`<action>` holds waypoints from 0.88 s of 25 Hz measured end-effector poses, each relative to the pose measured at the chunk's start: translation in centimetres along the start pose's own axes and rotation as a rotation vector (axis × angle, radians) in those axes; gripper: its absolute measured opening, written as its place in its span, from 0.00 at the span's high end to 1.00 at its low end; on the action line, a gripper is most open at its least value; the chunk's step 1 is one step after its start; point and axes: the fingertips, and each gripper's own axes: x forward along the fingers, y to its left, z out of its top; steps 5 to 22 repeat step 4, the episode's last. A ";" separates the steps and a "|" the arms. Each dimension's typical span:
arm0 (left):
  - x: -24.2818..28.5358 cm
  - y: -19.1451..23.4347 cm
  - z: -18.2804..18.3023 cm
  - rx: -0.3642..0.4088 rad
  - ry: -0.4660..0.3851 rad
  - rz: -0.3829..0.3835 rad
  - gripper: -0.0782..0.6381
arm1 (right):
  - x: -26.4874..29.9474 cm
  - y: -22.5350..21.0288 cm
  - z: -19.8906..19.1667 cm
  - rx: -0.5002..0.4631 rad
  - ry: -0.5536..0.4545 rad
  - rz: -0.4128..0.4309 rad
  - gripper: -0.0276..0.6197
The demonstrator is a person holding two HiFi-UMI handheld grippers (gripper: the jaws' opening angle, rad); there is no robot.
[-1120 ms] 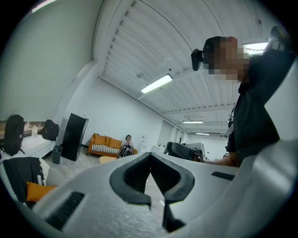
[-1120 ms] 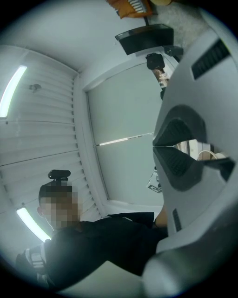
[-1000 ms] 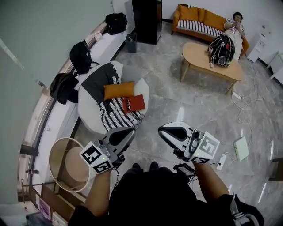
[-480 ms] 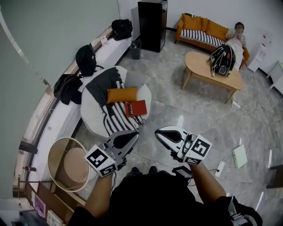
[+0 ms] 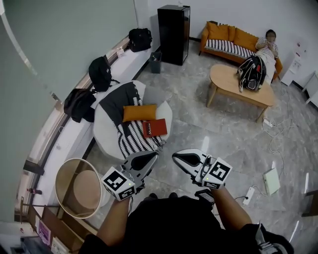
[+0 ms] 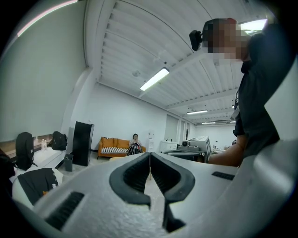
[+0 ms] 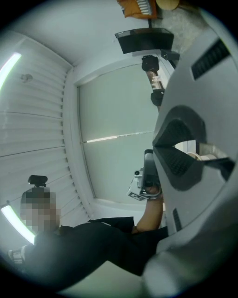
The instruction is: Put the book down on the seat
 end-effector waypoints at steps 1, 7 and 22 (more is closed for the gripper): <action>0.1 0.1 -0.6 -0.005 0.004 0.009 0.86 | -0.1 -0.3 -1.1 0.007 0.020 -0.003 0.91; 0.6 0.4 -2.3 -0.022 0.020 0.031 0.86 | -0.7 -1.3 -4.4 0.052 0.065 -0.017 0.91; 0.6 0.4 -2.3 -0.022 0.020 0.031 0.86 | -0.7 -1.3 -4.4 0.052 0.065 -0.017 0.91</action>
